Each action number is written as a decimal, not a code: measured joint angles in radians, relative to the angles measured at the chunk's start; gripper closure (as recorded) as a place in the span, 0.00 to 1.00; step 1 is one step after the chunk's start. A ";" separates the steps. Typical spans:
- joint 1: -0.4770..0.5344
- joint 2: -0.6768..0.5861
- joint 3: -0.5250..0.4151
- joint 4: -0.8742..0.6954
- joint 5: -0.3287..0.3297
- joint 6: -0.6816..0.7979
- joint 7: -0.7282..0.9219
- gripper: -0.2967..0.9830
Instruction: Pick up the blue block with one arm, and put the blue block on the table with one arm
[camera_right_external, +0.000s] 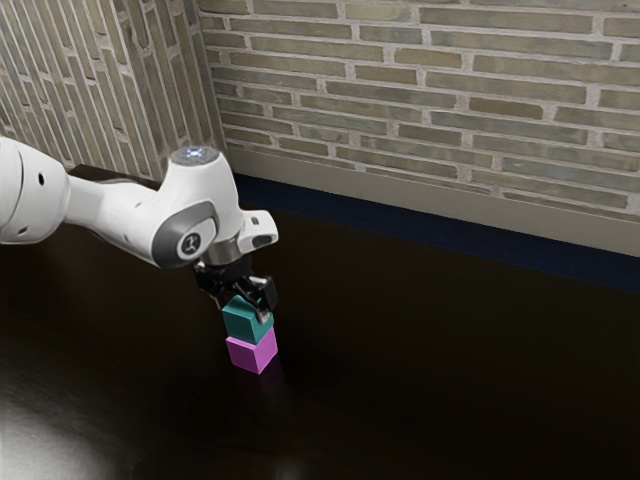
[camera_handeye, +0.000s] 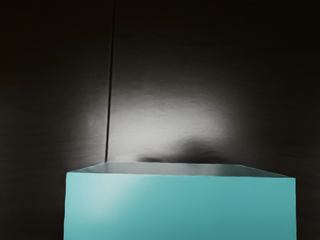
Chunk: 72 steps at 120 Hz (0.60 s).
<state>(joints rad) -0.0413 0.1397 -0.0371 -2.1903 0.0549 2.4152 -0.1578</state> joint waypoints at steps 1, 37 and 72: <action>0.000 0.001 0.000 0.000 0.000 0.000 0.000 0.30; 0.000 0.013 0.000 0.005 -0.006 0.010 -0.004 0.44; 0.024 -0.021 0.016 0.017 0.002 -0.006 -0.008 0.46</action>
<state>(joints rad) -0.0175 0.1190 -0.0208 -2.1729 0.0574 2.4091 -0.1655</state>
